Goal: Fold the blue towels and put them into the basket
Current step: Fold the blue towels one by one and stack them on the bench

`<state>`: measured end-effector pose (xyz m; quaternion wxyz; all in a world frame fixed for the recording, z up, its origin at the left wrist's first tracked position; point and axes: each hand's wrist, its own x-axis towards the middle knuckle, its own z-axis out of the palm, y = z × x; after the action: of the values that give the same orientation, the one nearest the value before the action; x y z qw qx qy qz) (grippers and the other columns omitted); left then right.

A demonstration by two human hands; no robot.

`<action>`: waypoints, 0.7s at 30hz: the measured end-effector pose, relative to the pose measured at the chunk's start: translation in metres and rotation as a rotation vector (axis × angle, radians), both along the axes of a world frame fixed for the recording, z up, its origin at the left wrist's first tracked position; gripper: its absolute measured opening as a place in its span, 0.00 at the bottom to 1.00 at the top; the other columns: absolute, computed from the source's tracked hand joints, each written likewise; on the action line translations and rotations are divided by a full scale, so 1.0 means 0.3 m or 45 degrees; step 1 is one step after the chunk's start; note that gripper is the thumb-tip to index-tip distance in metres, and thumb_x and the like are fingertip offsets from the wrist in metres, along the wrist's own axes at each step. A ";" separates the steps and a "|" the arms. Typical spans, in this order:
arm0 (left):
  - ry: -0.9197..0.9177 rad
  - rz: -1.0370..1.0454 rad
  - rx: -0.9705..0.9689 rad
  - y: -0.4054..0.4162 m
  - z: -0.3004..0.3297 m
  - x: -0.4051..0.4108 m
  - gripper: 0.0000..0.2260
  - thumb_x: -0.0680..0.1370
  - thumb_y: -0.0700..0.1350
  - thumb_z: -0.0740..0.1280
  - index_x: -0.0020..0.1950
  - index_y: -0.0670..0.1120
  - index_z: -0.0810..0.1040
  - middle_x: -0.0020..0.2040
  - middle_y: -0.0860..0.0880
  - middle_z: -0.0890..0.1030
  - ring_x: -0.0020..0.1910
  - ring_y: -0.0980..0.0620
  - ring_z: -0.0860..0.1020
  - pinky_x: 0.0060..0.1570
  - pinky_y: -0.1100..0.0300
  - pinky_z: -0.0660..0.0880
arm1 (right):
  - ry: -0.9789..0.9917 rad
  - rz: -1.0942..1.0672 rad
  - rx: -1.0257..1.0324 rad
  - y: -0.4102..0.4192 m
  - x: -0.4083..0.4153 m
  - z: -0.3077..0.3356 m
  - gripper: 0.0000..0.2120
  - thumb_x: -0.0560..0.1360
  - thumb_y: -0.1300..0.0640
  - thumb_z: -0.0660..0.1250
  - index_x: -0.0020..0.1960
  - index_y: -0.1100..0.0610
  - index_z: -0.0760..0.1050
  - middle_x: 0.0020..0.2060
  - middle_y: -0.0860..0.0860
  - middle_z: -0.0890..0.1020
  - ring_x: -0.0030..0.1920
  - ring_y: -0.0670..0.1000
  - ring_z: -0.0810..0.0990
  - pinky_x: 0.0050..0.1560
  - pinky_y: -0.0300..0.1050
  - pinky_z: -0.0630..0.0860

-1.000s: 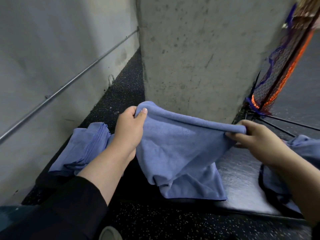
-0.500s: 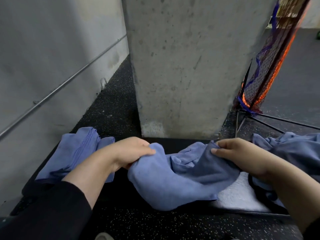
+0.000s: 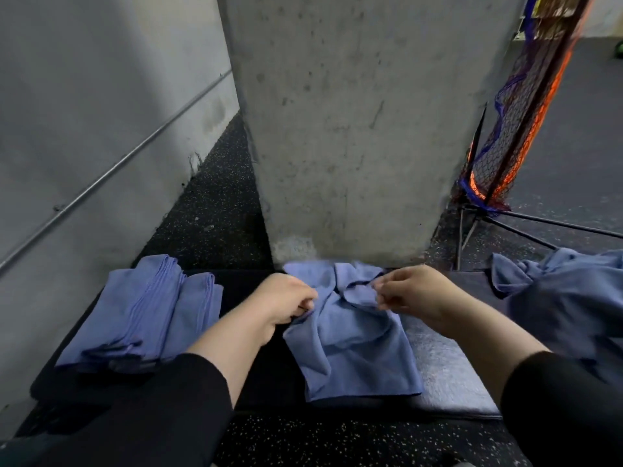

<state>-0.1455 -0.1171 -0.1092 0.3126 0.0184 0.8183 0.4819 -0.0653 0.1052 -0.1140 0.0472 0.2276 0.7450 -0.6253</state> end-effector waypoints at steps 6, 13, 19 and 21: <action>0.165 0.010 -0.224 0.000 -0.068 0.002 0.09 0.79 0.47 0.71 0.41 0.47 0.76 0.34 0.50 0.76 0.32 0.54 0.74 0.29 0.63 0.68 | -0.169 0.129 0.788 -0.005 -0.018 -0.065 0.13 0.74 0.52 0.73 0.53 0.60 0.80 0.44 0.54 0.83 0.47 0.52 0.80 0.42 0.44 0.72; 0.308 0.039 -0.221 0.021 -0.066 -0.003 0.18 0.79 0.44 0.66 0.32 0.46 0.65 0.28 0.51 0.63 0.27 0.55 0.61 0.24 0.64 0.58 | -0.214 0.188 1.016 -0.050 -0.020 -0.130 0.12 0.74 0.43 0.71 0.45 0.51 0.76 0.43 0.49 0.79 0.48 0.55 0.79 0.47 0.46 0.74; 0.678 0.237 0.050 0.030 0.007 -0.009 0.20 0.82 0.47 0.65 0.33 0.48 0.62 0.27 0.54 0.60 0.30 0.53 0.58 0.32 0.55 0.56 | -0.015 -0.077 1.058 -0.084 -0.036 -0.083 0.10 0.78 0.55 0.62 0.38 0.52 0.70 0.44 0.58 0.79 0.52 0.62 0.79 0.43 0.46 0.65; 0.712 0.454 0.278 0.025 0.051 -0.029 0.20 0.81 0.51 0.66 0.33 0.46 0.66 0.28 0.55 0.64 0.32 0.55 0.62 0.35 0.55 0.61 | 0.159 -0.257 0.821 -0.064 -0.065 -0.015 0.08 0.79 0.55 0.62 0.43 0.57 0.74 0.44 0.59 0.82 0.47 0.60 0.79 0.42 0.46 0.66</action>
<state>-0.1541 -0.1097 -0.0937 -0.0164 0.0398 0.8063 0.5899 -0.0849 0.0859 -0.1186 -0.1349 0.2645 0.8795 -0.3720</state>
